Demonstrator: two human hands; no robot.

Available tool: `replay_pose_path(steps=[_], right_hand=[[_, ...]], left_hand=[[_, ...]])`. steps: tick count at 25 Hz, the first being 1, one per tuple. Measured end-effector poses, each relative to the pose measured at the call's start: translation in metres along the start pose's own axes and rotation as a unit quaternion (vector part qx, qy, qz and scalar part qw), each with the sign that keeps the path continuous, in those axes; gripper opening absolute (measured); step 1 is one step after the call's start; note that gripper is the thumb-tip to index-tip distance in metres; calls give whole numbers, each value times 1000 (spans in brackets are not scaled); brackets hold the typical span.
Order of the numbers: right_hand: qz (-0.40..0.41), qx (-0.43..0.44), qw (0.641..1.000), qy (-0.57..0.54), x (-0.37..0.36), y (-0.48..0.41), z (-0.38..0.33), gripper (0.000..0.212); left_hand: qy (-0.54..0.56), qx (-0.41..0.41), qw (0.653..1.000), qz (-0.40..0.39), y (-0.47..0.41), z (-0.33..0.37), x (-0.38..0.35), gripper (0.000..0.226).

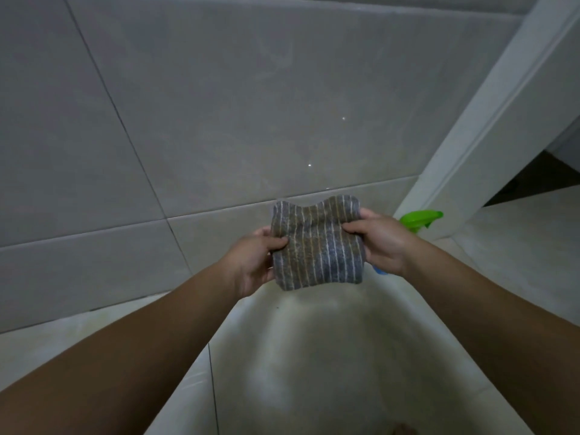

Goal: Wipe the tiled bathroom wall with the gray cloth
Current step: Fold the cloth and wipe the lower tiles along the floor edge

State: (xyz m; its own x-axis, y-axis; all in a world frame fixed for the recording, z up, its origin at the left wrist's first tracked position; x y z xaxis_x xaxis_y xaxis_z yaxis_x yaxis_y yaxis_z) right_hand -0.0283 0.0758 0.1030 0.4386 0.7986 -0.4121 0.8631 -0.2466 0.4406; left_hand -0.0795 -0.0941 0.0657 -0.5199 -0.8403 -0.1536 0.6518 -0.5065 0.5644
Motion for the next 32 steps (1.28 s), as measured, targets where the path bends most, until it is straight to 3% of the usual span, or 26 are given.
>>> replay_pose_path(steps=[3,5,8,10,13,15,16,18,19,21,24,28,32], right_hand=[[2,40,998,38,2,-4,-1,35],[-16,53,996,63,-2,-7,-1,37],[-50,26,997,58,-10,-7,10,36],[-83,-10,996,25,-17,-4,23,33],[-25,51,994,97,-12,-3,25,33],[87,139,952,257,7,-4,11,49],[111,125,943,287,17,-5,14,65],[60,-31,974,216,30,-7,52,90],[14,-116,980,162,33,-4,78,89],[-15,-151,986,66,46,-4,103,65],[106,-102,989,25,96,-19,103,36],[221,-96,968,68,164,-38,106,40],[241,-85,963,86,191,-52,98,39]], left_hand=[[-123,5,987,103,-10,-14,12,48],[-191,-24,971,140,-12,-12,12,47],[-102,-9,994,-26,-11,-16,-26,49],[-52,-3,992,-113,-6,-17,-47,51],[14,13,995,-101,-12,-25,-54,43],[33,15,998,-56,-21,-31,-47,32],[41,13,998,-45,-23,-32,-44,28],[63,17,997,-40,-29,-36,-42,26],[71,27,996,-42,-32,-40,-44,26],[50,47,996,-52,-35,-49,-54,26],[-49,81,994,-58,-41,-64,-64,31],[-162,81,983,-13,-59,-68,-47,38],[-208,47,977,21,-70,-60,-30,34]])
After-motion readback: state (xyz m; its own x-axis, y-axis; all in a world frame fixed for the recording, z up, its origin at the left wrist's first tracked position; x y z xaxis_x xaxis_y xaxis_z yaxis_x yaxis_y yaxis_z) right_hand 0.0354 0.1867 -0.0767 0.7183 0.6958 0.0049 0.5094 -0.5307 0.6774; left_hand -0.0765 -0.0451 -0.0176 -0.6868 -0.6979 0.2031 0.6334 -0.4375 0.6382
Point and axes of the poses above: each hand's wrist, its own y-axis away from the middle knuckle, its own x-axis out of the back of the hand, z = x × y, the point moved 8 cm from there along -y, towards the middle knuckle, and after that the axes turned 15 degrees about -y, right-handed, at the moved point
